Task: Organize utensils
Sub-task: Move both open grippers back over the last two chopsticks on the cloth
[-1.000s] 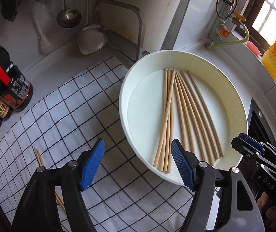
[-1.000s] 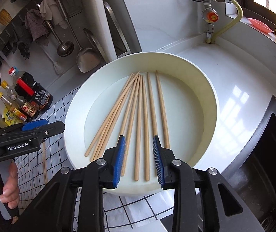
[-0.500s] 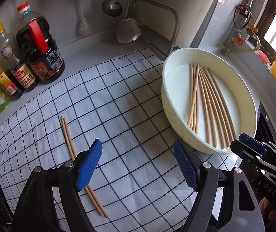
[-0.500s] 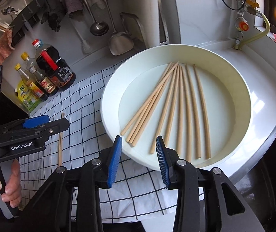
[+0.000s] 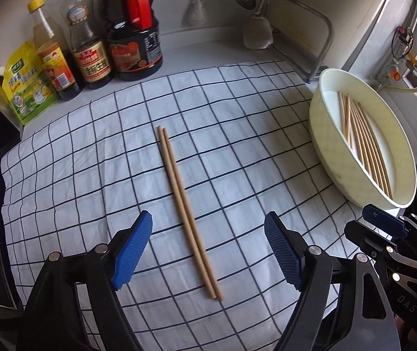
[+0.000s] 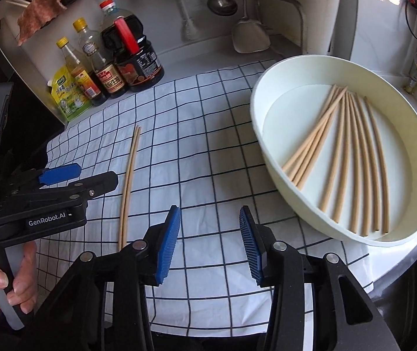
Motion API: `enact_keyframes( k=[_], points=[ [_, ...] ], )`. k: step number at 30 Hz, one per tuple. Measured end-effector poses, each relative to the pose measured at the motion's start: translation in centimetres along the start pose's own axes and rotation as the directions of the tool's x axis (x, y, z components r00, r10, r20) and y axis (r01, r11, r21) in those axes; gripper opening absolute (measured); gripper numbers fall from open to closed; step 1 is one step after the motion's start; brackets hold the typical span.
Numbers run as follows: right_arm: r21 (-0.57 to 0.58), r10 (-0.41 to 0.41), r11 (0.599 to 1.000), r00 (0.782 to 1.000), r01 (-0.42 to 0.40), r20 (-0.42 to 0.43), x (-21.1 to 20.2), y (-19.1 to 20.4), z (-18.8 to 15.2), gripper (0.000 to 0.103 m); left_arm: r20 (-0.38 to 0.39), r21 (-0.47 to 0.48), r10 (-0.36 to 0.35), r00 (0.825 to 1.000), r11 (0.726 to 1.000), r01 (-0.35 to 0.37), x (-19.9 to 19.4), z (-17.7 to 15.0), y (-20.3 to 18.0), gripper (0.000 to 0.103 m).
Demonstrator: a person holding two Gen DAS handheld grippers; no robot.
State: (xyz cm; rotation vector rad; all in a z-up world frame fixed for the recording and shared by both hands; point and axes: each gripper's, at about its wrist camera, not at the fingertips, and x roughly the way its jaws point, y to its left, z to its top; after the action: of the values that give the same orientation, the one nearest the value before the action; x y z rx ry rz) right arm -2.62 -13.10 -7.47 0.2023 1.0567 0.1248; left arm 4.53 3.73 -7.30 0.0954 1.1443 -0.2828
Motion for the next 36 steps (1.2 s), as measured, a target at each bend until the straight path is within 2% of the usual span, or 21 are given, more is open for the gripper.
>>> enact_keyframes(
  k=[9, 11, 18, 30, 36],
  points=[
    [-0.062, 0.004, 0.998, 0.999, -0.007, -0.050, 4.1, 4.9, -0.2, 0.045, -0.035, -0.074, 0.027, 0.999, 0.997, -0.029, 1.6, -2.5, 5.4, 0.078],
    [-0.068, 0.002, 0.998, 0.999, -0.006, -0.053, 5.1, 5.7, -0.2, 0.045, -0.040, -0.089, 0.035, 0.999, 0.995, -0.039, 1.9, -2.9, 6.4, 0.081],
    [-0.086, -0.007, 0.996, 0.998, 0.002, -0.063, 8.2, 7.7, -0.6, 0.045, -0.063, -0.118, 0.052, 0.997, 0.991, -0.059, 3.1, -4.2, 9.2, 0.081],
    [-0.116, -0.044, 0.993, 0.998, 0.037, -0.055, 10.8, 9.5, -1.0, 0.045, -0.068, -0.144, 0.051, 0.996, 0.988, -0.061, 3.9, -5.2, 11.2, 0.081],
    [-0.167, -0.064, 0.984, 0.997, 0.056, -0.043, 11.1, 10.5, -1.4, 0.045, -0.068, -0.153, 0.048, 0.996, 0.987, -0.058, 4.1, -5.4, 11.4, 0.081]
  ],
)
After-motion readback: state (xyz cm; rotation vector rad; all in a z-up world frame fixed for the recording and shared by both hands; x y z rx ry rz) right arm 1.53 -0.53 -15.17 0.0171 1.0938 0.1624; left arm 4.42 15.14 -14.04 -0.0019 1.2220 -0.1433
